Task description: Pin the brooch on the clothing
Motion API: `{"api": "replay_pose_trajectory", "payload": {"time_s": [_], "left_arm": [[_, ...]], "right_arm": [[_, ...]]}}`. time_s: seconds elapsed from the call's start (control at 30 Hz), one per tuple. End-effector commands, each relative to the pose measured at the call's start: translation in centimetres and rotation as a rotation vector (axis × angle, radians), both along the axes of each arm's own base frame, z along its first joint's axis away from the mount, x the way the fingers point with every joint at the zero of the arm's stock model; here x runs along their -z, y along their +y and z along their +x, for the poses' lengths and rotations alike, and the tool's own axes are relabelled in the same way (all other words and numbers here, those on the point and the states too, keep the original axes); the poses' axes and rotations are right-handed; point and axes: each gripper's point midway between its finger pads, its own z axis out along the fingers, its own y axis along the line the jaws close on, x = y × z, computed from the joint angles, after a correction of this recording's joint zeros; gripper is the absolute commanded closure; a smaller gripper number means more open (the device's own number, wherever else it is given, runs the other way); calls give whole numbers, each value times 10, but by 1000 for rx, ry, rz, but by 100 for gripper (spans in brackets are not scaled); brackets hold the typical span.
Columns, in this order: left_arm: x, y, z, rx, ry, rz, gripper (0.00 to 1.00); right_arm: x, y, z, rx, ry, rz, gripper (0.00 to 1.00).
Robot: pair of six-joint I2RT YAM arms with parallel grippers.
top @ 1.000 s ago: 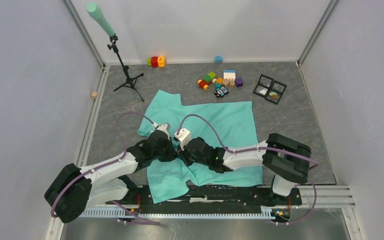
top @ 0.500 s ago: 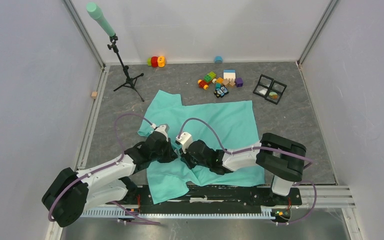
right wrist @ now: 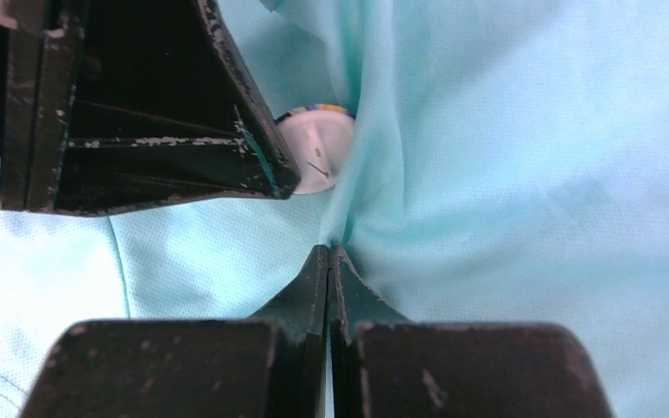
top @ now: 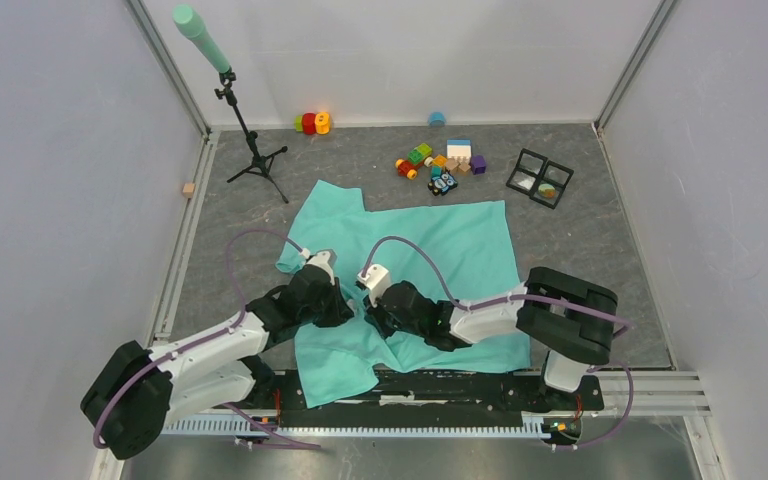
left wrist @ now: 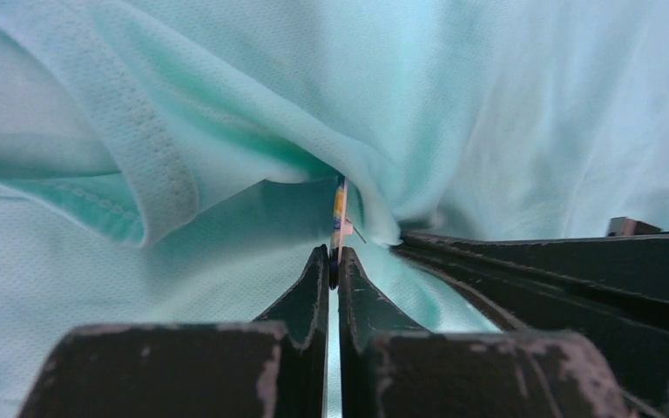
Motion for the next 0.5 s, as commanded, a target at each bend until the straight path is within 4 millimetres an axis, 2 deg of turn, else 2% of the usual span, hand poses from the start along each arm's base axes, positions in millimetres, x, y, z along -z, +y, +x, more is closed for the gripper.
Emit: {"api": "replay_pose_trajectory", "payload": {"time_s": [0.0, 0.33, 0.47], "left_arm": [[-9, 4, 3, -30, -7, 28, 98], [-25, -11, -7, 12, 7, -33, 98], [-14, -15, -7, 33, 32, 5, 98]], "right_arm": [[-17, -10, 11, 63, -41, 17, 100], [-21, -19, 22, 132, -49, 14, 100], [-31, -19, 24, 145, -56, 44, 100]]}}
